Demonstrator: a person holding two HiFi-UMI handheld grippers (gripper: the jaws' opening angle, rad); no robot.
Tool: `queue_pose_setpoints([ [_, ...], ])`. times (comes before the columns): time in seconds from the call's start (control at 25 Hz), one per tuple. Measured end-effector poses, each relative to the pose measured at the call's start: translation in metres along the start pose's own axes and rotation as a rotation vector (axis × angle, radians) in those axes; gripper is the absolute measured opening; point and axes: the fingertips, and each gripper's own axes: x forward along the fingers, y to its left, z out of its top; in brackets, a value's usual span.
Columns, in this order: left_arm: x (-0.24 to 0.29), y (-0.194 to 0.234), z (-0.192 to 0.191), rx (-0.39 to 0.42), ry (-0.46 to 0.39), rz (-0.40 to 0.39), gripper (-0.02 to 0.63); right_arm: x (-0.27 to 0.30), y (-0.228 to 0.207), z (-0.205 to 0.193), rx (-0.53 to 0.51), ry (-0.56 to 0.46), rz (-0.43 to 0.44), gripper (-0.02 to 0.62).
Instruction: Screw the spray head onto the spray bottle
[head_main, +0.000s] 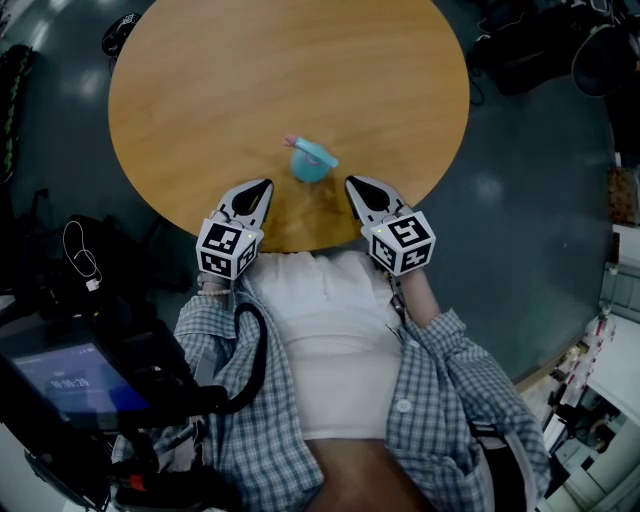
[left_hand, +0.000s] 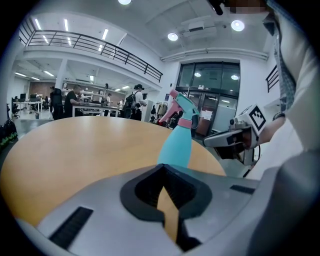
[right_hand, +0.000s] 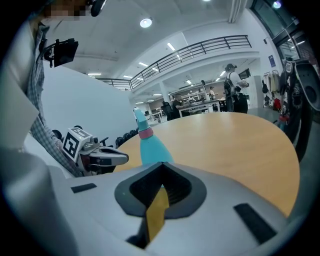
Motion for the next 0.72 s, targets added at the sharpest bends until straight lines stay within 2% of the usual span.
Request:
queue_pose_setpoints([
  [0.72,0.0039,-0.0035,0.0001,0.020,0.008,-0.015,0.006,0.0056,0.0033,-0.0005,-0.024,0.020,0.010,-0.006],
])
